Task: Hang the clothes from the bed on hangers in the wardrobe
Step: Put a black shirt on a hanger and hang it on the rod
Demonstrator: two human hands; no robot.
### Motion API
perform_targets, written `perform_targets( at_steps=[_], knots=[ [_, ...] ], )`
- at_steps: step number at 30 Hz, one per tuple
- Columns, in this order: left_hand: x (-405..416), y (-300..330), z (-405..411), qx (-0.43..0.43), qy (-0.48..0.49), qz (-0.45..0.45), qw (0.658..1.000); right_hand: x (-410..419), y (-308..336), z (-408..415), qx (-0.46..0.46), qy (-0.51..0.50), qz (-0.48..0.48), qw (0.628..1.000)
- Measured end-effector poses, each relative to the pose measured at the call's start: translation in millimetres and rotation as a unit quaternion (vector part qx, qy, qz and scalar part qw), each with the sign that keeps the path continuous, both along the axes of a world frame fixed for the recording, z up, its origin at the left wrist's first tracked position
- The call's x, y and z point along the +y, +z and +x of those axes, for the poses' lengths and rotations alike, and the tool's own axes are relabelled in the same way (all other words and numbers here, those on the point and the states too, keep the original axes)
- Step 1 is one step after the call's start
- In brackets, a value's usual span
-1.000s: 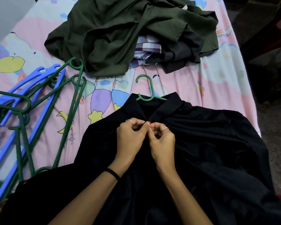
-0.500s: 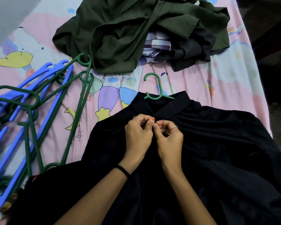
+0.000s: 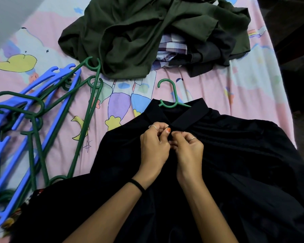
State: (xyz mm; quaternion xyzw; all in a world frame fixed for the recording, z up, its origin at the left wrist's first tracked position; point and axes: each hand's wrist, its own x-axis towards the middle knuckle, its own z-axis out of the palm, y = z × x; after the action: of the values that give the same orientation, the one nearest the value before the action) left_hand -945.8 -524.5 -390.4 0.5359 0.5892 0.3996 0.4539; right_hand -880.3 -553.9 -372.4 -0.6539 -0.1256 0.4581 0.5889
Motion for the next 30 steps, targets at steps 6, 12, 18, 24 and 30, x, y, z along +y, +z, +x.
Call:
perform_targets(
  at_steps=[6, 12, 18, 24, 30],
  knots=[
    [3.8, -2.0, -2.5, -0.022, -0.006, 0.009, 1.000, 7.9, 15.6, 23.3, 0.119, 0.073, -0.016, 0.990],
    [3.4, -1.2, 0.1, -0.057, -0.005, 0.003, 0.998, 6.2, 11.4, 17.0, -0.315, 0.133, -0.045, 0.939],
    [-0.9, 2.9, -0.9, -0.119, -0.007, 0.012, 0.993, 1.3, 1.5, 14.6, -0.363, 0.116, 0.051, 0.923],
    [-2.9, 0.9, 2.1, -0.169, 0.007, -0.020, 0.985, -3.0, -1.5, 15.2, -0.349, 0.118, 0.086, 0.926],
    [1.0, 0.5, 1.2, -0.238, -0.006, -0.074, 0.969, 4.3, 5.2, 21.9, 0.005, 0.090, 0.033, 0.995]
  ],
)
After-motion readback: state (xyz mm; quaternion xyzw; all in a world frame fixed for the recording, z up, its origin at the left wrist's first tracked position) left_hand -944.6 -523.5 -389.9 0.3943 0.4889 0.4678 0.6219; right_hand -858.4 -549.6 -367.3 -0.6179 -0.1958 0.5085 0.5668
